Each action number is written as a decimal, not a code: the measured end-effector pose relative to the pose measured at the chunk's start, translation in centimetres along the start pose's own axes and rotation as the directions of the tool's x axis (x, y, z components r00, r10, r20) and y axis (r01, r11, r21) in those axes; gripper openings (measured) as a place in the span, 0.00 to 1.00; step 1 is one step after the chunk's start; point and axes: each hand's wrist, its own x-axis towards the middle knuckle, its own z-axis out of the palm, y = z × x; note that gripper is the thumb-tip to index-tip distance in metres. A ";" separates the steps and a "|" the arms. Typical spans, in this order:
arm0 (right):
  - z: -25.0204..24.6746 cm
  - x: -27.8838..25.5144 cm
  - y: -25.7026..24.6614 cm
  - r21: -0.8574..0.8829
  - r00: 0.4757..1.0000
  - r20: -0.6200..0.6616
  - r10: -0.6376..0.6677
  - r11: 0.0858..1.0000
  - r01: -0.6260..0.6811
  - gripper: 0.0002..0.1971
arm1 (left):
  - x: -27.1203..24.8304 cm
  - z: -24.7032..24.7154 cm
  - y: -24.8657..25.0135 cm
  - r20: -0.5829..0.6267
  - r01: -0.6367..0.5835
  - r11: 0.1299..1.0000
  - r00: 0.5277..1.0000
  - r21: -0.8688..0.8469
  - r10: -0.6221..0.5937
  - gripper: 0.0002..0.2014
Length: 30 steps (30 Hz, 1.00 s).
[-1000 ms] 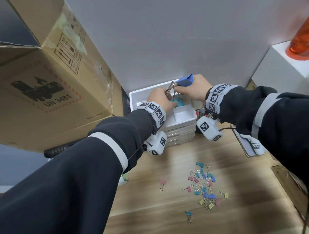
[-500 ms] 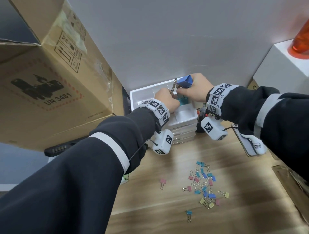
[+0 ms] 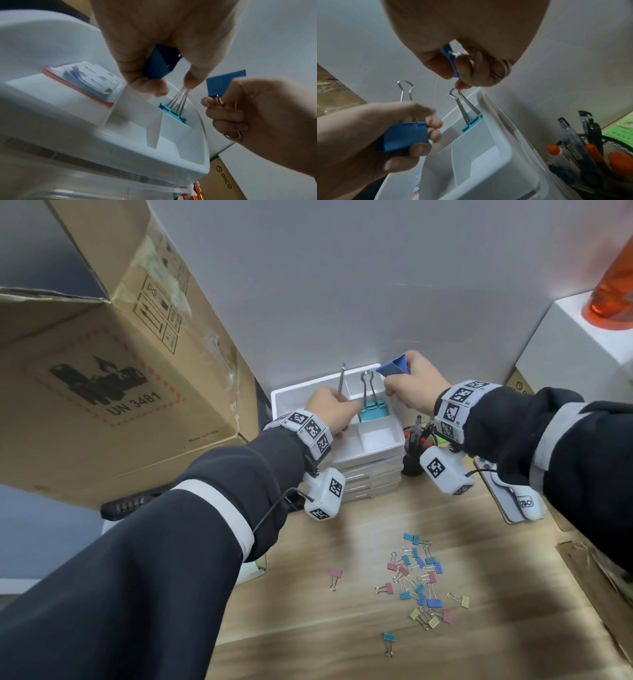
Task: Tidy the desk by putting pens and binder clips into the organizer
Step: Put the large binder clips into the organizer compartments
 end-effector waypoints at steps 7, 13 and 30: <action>0.7 -1.5 -1.8 -0.184 0.946 0.264 -0.188 0.953 0.241 0.06 | -1.9 -3.4 0.0 0.118 0.227 0.888 0.974 -0.400 -0.196 0.34; 2.0 -2.6 -3.5 -0.224 0.892 0.423 -0.159 0.935 0.273 0.09 | -3.4 -3.9 -1.4 0.209 0.195 0.961 0.966 -0.197 -0.153 0.47; 3.5 -3.7 -3.8 0.121 0.937 0.332 -0.106 0.990 0.069 0.11 | -5.7 -3.4 -1.6 0.417 0.150 0.976 0.906 -0.160 -0.071 0.05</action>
